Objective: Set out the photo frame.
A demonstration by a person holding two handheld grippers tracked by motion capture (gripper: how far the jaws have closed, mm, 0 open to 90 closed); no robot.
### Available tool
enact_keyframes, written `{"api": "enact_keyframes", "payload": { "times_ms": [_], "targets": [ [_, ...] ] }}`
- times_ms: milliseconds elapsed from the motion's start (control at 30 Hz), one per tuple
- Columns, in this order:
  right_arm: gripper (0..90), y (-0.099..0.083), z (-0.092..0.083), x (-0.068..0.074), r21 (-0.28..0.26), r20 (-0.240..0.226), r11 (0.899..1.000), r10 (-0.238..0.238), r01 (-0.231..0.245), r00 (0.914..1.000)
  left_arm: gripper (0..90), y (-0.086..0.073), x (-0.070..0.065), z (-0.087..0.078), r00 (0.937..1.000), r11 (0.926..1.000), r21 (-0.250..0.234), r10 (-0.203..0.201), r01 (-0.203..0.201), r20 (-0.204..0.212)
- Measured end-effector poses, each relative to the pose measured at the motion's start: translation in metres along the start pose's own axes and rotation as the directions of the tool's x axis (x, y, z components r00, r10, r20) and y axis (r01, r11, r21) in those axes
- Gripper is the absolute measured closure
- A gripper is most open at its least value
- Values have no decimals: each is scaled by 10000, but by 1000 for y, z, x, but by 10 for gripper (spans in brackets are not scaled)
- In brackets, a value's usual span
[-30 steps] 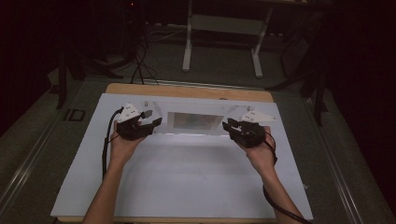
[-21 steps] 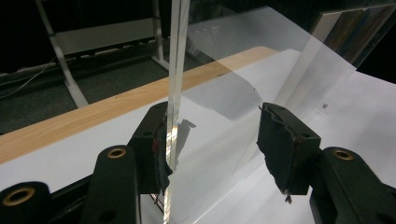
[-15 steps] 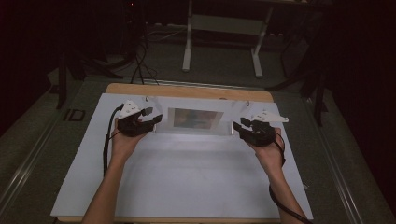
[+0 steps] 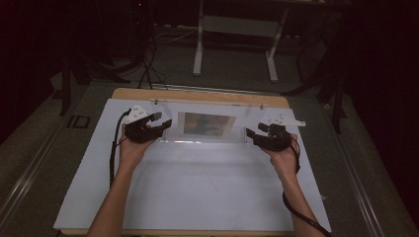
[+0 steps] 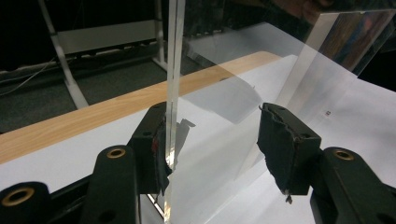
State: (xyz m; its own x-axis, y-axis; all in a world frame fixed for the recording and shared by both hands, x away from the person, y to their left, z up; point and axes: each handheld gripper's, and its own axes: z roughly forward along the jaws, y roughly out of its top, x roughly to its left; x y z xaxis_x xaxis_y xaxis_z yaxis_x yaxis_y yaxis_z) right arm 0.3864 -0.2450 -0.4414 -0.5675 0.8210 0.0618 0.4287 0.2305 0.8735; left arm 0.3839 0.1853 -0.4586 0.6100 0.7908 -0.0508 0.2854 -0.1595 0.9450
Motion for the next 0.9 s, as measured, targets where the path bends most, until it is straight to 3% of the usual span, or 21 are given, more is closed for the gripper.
{"api": "enact_keyframes", "payload": {
  "times_ms": [300,367,567,733,900],
  "targets": [
    [386,-12,26,-8,-113,-141,9997,-224,223,9996,413,-3,2,4,9994,9994,101,-330,330,38],
    [388,-14,29,-9,-242,-236,9993,-300,294,9993,365,-5,2,7,9990,9989,138,-444,444,34],
    [419,-17,31,-9,-523,-209,9984,-203,192,9996,341,-12,1,13,9977,9975,220,-675,675,6],
    [422,-20,34,-9,-576,-227,9983,-73,60,9997,356,-15,0,18,9986,9977,429,-529,530,-36],
    [420,-22,36,-6,-616,9,9980,-114,114,9999,354,-16,-4,21,9991,9987,456,-198,215,-379]
  ]
}}
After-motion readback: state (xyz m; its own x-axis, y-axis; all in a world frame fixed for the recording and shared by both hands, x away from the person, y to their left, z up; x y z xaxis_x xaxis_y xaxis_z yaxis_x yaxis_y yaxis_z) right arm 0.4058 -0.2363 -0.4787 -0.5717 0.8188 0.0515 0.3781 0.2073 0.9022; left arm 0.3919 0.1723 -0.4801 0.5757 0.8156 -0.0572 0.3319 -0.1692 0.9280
